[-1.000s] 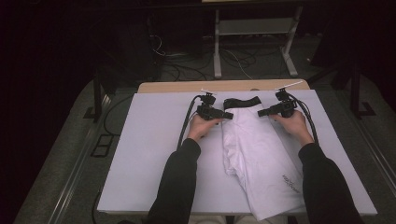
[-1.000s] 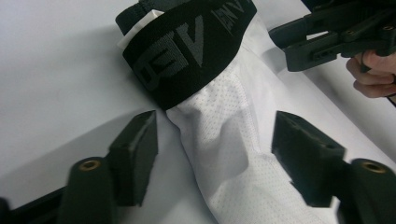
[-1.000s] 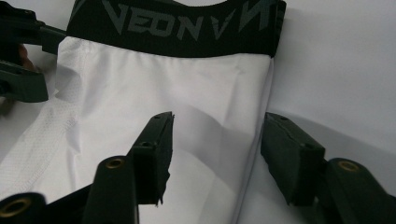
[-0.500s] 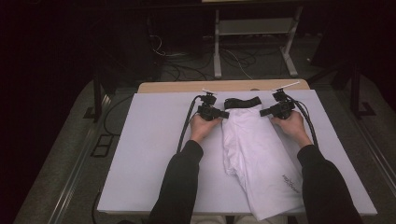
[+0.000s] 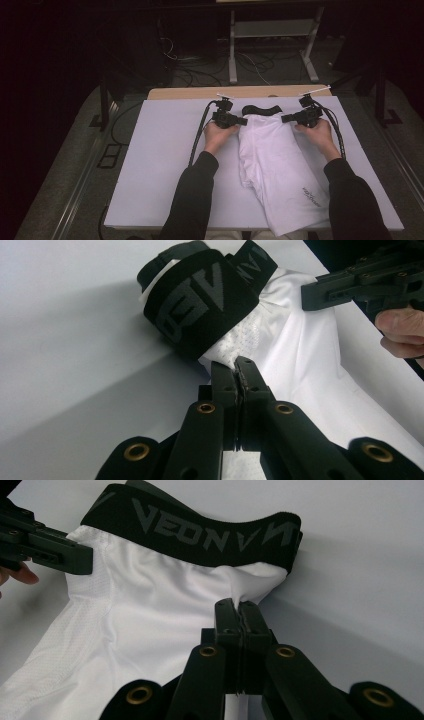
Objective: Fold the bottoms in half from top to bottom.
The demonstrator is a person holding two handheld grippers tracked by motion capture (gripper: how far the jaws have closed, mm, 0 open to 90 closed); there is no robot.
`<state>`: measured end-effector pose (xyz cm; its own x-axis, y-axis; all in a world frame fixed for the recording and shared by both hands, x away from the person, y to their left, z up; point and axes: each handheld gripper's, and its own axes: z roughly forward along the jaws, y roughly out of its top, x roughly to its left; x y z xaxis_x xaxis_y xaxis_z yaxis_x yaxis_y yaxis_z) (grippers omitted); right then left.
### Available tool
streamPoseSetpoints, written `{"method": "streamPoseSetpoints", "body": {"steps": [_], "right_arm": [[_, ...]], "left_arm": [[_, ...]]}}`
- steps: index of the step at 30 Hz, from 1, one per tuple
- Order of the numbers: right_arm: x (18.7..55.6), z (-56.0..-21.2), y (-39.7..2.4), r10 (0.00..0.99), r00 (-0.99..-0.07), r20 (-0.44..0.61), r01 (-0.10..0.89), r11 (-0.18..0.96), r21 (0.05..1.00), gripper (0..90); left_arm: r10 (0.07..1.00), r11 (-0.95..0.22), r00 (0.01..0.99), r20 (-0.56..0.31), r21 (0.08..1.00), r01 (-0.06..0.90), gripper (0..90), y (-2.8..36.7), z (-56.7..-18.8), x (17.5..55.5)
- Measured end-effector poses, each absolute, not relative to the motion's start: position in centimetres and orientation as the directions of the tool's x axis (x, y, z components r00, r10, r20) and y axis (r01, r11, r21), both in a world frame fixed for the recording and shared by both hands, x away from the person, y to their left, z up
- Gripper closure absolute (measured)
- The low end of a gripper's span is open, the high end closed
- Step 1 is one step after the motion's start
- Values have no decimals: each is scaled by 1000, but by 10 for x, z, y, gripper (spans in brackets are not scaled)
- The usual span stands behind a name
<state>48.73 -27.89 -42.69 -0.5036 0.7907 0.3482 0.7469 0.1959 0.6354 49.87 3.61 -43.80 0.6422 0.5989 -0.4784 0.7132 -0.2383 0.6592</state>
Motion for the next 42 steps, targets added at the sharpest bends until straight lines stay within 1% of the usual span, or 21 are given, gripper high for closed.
{"method": "streamPoseSetpoints", "body": {"steps": [15,23,31,42], "right_arm": [[469,-421,-280,781,-528,334,706,185,684,880],[456,-412,-281,778,-541,319,681,182,709,879],[445,-410,-281,775,-547,316,668,176,723,879],[432,-409,-280,764,-582,277,635,215,742,879]], "left_arm": [[593,-248,655,-468,668,701,873,41,-420,487],[596,-256,662,-455,674,693,874,40,-411,475],[597,-259,666,-447,679,687,873,40,-405,461],[574,-232,665,-477,685,691,873,43,-404,444]]}}
